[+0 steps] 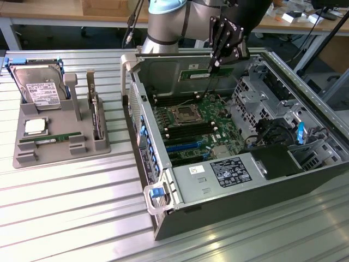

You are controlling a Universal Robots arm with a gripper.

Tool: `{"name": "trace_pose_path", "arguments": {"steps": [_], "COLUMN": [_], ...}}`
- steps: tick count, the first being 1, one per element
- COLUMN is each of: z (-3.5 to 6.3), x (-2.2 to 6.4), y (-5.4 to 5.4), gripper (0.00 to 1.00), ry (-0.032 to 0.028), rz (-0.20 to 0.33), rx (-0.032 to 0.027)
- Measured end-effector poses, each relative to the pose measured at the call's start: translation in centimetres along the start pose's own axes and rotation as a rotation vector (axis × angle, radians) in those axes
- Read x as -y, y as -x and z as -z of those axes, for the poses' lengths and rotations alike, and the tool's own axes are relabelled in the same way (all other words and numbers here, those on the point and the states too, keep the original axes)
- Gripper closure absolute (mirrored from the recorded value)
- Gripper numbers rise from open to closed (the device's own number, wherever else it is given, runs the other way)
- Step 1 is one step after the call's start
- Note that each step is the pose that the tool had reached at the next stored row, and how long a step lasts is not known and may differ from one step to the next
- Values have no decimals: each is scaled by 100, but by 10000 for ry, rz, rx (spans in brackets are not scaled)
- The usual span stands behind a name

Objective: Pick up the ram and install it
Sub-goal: 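Pick up the ram and move it above insertion slot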

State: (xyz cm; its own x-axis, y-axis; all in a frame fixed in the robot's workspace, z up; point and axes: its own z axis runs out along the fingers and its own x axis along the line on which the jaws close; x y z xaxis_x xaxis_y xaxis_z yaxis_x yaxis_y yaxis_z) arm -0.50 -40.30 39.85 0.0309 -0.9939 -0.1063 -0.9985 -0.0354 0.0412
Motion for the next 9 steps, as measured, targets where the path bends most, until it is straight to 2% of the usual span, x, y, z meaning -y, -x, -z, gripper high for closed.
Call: {"name": "trace_pose_path", "arguments": {"steps": [6,9], "z": [-50,-74], "x": [115,142], "y": [-9,-13], "gripper": [88,88], "ry": [0,-1], "rz": [0,-1], "rx": [-1,-1]}}
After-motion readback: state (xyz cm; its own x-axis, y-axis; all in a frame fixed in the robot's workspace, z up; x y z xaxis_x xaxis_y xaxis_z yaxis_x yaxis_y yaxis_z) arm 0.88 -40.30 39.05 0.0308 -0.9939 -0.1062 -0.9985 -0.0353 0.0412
